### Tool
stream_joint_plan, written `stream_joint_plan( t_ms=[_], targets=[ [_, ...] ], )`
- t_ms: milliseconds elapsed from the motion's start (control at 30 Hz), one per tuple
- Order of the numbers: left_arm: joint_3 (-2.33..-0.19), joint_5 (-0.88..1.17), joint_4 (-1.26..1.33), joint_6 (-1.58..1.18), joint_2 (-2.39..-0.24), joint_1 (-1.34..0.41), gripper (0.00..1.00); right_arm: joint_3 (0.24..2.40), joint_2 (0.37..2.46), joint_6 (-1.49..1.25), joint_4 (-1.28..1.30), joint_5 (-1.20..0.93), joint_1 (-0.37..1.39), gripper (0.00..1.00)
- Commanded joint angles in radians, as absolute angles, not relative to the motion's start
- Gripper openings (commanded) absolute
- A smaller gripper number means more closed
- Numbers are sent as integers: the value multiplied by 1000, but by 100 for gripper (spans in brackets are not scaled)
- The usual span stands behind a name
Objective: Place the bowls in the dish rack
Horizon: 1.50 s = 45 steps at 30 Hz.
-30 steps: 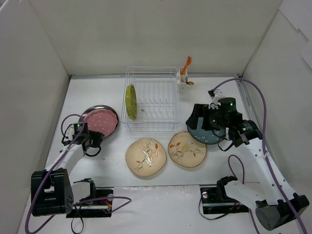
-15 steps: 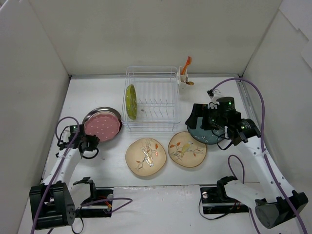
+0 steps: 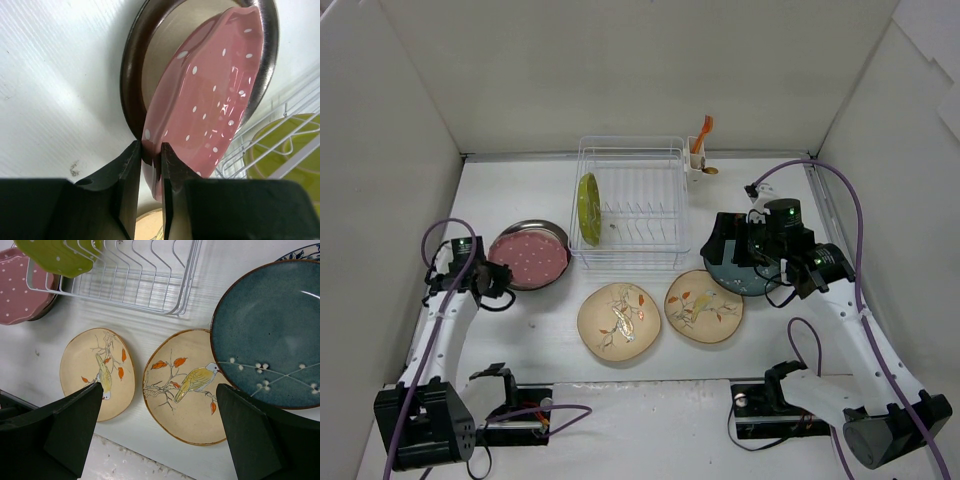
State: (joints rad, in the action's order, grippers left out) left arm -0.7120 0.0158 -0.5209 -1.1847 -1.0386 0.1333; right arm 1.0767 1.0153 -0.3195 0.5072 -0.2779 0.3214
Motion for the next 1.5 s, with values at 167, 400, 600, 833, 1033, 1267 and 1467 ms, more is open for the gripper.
stream_joint_plan(
  t_ms=[167, 400, 600, 833, 1033, 1267, 1467],
  targets=[
    [-1014, -92, -534, -1031, -1017, 137, 0, 1120, 1015, -314, 482, -288, 322, 94],
    [-1218, -167, -580, -916, -1045, 123, 0, 1135, 1022, -319, 480, -296, 322, 94],
    [-1440, -199, -577, -796, -1109, 46, 0, 1137, 1012, -327, 480, -296, 322, 94],
    [-1696, -235, -567, -724, -1218, -87, 0, 1138, 991, -336, 482, -290, 322, 94],
    [-1884, -376, -581, -608, -1339, -310, 0, 1124, 957, -347, 483, -284, 319, 94],
    [-2114, -676, -612, -404, -1555, -584, 0, 1098, 914, -357, 498, -279, 321, 94],
    [-2299, -909, -598, -187, -1733, -733, 0, 1092, 888, -364, 520, -275, 316, 94]
  ],
)
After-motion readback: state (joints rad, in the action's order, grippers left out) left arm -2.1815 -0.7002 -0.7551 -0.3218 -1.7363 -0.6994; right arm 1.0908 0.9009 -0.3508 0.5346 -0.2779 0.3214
